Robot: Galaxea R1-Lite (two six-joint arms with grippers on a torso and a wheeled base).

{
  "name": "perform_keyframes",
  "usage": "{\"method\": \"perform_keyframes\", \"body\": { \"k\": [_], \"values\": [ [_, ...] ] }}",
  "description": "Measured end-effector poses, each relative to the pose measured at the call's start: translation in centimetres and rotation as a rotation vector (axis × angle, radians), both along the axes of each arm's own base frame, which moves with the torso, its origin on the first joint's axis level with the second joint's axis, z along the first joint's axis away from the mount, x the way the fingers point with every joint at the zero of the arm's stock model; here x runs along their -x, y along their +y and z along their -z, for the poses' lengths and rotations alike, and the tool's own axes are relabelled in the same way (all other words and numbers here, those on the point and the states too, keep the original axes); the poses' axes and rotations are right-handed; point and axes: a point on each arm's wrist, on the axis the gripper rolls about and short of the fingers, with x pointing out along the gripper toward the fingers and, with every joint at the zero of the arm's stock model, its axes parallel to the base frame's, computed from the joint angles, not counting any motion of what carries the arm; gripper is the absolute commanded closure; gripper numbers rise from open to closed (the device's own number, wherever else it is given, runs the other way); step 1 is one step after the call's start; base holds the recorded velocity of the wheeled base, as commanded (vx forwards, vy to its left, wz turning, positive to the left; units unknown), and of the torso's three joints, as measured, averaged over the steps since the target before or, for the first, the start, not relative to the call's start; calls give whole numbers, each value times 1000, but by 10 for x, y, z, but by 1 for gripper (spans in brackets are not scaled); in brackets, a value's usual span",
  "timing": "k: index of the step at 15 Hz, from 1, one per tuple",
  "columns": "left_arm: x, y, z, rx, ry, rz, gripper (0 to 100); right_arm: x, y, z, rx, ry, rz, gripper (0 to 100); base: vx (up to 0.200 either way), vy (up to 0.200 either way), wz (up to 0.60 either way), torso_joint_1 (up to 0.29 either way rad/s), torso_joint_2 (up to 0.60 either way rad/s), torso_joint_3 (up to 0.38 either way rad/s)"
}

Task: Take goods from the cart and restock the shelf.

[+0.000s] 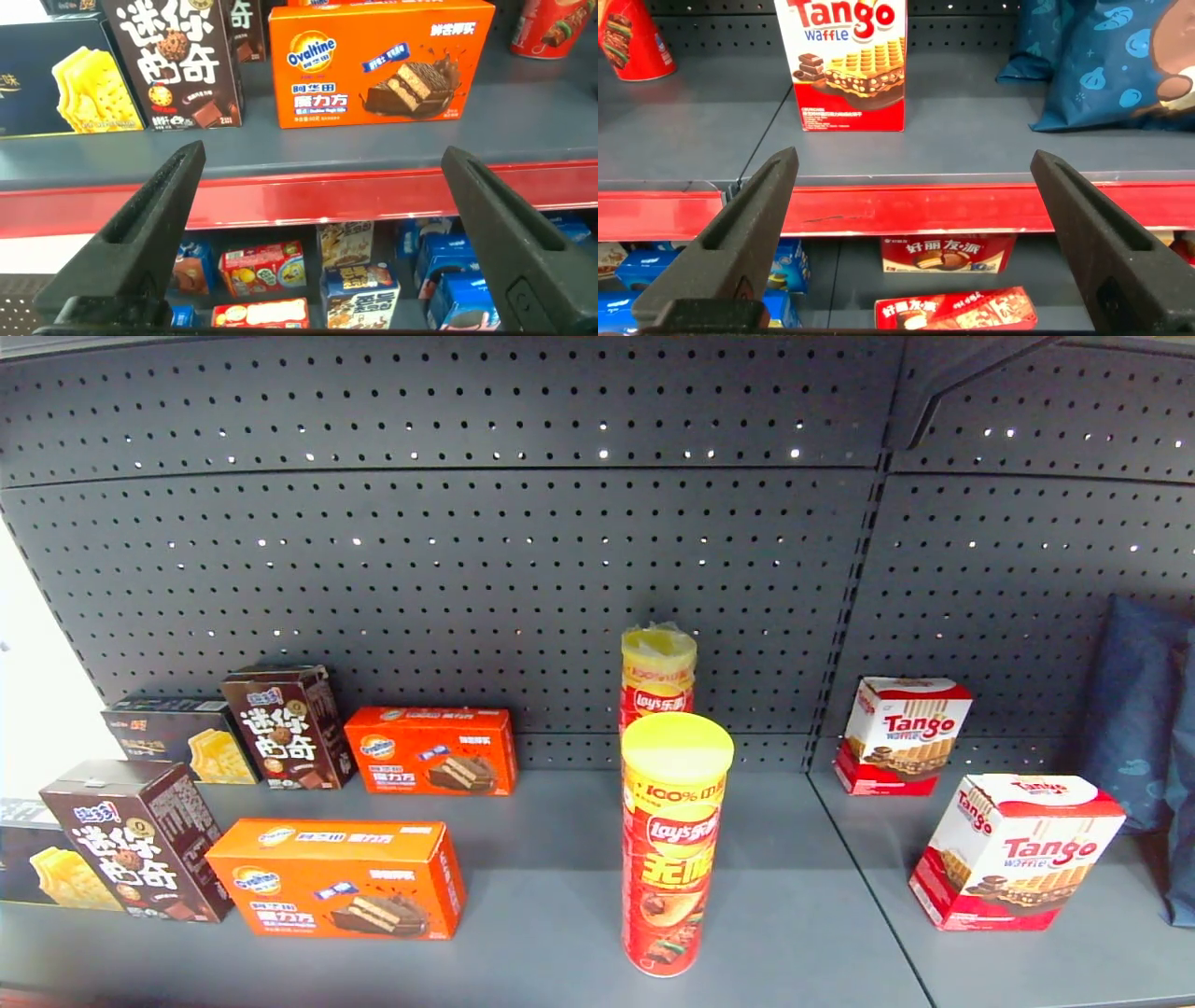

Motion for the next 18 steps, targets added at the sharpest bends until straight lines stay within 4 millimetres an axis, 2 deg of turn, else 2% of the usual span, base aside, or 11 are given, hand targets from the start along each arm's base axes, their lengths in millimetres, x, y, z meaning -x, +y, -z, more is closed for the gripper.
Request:
{"method": "perform_keyframes", "body": {
  "k": [18],
  "values": [
    [0,0,0,-3,0,-1,0,0,0,0,0,0,0,0,0,0,0,0,0,0]
  ]
}}
